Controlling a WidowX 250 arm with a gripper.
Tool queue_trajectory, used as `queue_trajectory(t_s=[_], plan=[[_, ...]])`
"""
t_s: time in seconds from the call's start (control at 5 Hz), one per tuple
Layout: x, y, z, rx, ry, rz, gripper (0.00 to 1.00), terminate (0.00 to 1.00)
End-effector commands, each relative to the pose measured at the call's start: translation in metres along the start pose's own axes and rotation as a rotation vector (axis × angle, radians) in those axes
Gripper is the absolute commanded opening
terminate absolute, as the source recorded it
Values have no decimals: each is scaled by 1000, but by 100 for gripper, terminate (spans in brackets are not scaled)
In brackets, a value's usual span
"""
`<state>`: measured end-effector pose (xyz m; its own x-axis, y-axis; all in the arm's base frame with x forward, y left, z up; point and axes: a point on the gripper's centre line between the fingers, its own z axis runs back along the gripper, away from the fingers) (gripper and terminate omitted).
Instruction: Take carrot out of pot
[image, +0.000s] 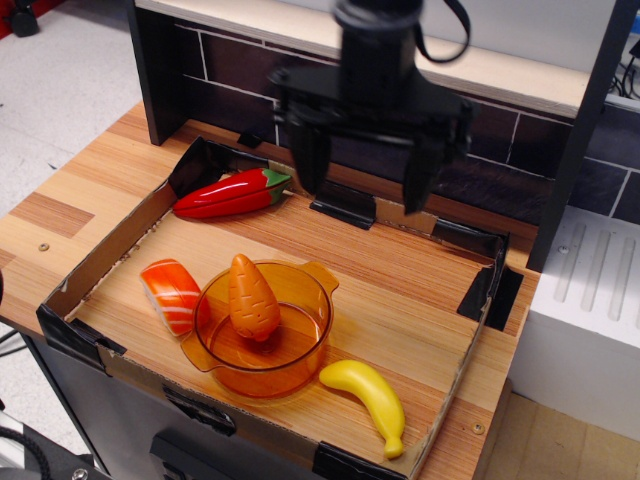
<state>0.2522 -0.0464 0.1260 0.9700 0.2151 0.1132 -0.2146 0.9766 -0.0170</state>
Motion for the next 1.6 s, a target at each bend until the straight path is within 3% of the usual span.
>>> queue_trajectory(t_s=[0.0, 0.2, 0.6, 1.4], plan=[[-40, 23, -3, 108, -67, 183, 100, 0], [-40, 31, -21, 100, -155, 364, 100, 0], [-36, 39, -51, 54, -195, 489, 100, 0], [-35, 50, -88, 125, -134, 565, 100, 0]])
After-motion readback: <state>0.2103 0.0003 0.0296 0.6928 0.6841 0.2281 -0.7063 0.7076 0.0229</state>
